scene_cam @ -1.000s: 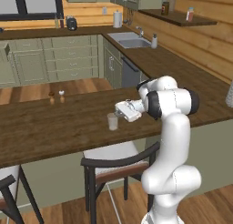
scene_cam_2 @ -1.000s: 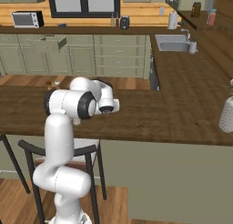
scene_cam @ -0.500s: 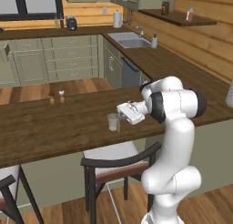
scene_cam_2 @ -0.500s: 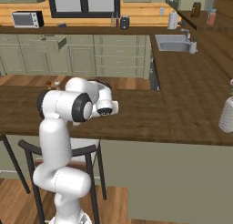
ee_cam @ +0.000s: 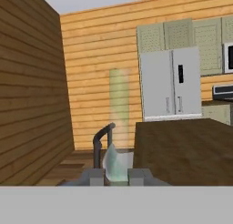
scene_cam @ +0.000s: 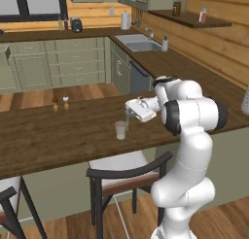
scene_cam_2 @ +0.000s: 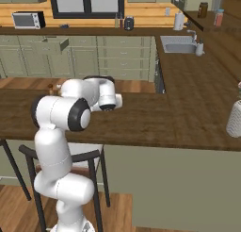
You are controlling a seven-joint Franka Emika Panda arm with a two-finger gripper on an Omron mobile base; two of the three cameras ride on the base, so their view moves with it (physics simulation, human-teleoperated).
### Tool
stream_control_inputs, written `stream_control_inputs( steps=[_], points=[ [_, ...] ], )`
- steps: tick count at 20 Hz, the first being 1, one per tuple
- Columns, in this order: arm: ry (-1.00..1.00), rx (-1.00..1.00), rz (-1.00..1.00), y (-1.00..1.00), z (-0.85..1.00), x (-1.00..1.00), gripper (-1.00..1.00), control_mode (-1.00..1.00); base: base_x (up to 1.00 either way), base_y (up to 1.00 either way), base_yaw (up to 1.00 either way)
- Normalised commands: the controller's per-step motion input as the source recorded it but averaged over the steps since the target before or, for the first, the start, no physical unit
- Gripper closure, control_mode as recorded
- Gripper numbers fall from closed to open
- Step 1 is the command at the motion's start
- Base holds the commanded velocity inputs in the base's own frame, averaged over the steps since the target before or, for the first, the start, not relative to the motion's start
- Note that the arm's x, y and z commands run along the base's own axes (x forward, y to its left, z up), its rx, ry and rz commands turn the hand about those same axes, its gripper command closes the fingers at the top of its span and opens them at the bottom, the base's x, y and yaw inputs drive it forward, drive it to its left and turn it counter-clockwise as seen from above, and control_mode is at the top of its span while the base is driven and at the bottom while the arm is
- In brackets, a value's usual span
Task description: Take a straw from the drawer in front and place it inside the glass cup on the dining counter.
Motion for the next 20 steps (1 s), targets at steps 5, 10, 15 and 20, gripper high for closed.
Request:
stream_control_inputs(
  steps=[5, 10, 15, 20],
  points=[
    [0.0, 0.0, 0.0, 0.0, 0.22, 0.23, 1.0, -1.0, 0.0, 0.0, 0.0],
    [0.0, 0.0, 0.0, 0.0, 0.0, 0.41, 1.0, -1.0, 0.0, 0.0, 0.0],
    [0.0, 0.0, 0.0, 0.0, -0.05, 0.59, 1.0, -1.0, 0.0, 0.0, 0.0],
    [0.0, 0.0, 0.0, 0.0, -0.28, 0.43, 1.0, -1.0, 0.0, 0.0, 0.0]
  ],
)
